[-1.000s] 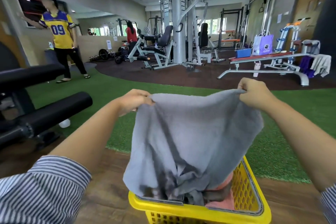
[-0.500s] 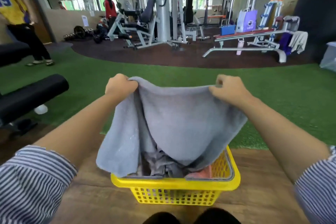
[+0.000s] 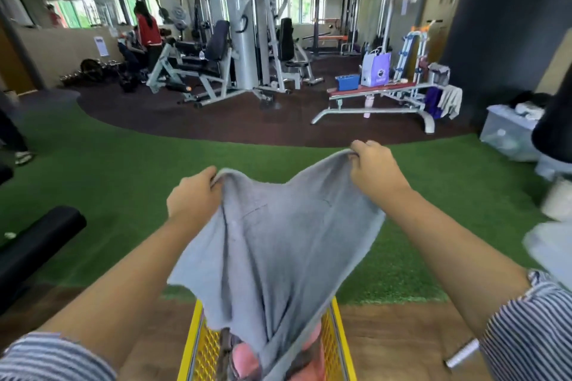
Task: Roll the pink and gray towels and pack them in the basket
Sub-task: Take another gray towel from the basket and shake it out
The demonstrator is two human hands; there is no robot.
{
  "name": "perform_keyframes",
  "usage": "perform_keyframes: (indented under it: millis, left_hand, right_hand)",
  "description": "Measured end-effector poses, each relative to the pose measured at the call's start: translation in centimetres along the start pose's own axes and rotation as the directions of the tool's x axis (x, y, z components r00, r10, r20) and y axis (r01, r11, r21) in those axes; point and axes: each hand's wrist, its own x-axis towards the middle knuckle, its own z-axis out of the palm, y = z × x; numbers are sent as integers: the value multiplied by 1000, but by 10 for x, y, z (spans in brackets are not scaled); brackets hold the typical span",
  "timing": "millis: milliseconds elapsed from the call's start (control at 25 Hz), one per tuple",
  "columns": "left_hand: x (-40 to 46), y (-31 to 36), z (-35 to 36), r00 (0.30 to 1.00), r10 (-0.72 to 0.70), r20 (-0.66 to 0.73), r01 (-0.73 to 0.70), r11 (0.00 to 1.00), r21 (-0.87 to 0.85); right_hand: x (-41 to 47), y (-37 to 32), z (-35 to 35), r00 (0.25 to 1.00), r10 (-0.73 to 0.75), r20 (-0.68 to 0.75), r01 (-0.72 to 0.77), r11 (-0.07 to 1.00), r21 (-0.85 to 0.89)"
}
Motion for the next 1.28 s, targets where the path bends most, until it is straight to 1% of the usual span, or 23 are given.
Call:
perform_keyframes:
  millis: [120,200,240,320,400,440,520,600,720,800,880,1000,1160,1280]
  left_hand:
    - [22,87,-95,987,156,-32,-155,988,21]
    - [33,137,-160,959,264,-102,-270,962,-49]
    - [38,166,-192,936,316,-157,-335,935,-117]
    - [44,219,-244,910,345,-231,-400,877,-266]
    - [38,268,-272,902,371,-219,-428,831,-356]
    - [26,287,-273,901,398,-173,-434,831,-348]
    - [-4,319,-251,876,472,-95,-476,816,-329]
    - [-31,353,-219,859,510,-41,-488,791,-369]
    - [-50,412,-175,836,549,-3,-510,774,-377]
    - [-60,454,-151,813,582,16,-531,754,-387]
    - [-68,486,-131,813,583,21,-525,747,-407]
    - [-68,518,-101,836,548,16,-495,767,-408]
    - [-44,536,-58,846,530,56,-470,792,-389]
    - [-8,553,-16,846,523,104,-454,809,-372]
  right_hand:
    - [46,-42,-102,994,-90,-56,89,996,-6]
    - [72,-64,-179,978,-145,-151,140,989,-39]
    - [82,-72,-221,967,-143,-210,133,989,-59]
    - [94,-76,-296,945,-95,-314,77,995,-71]
    - [88,-64,-355,923,-60,-381,15,993,-120]
    - [77,-52,-370,922,-51,-385,-6,989,-145]
    - [46,-16,-383,935,-40,-353,-37,977,-209]
    - [17,30,-387,955,32,-295,-106,965,-238]
    - [-6,96,-409,945,146,-293,-217,950,-225]
    - [-12,135,-427,936,196,-291,-264,940,-215]
    - [-14,165,-436,941,225,-254,-282,935,-215]
    - [-2,208,-441,939,293,-179,-324,929,-181]
    - [26,253,-425,901,434,-26,-428,876,-221]
    - [57,294,-401,838,544,34,-522,819,-237]
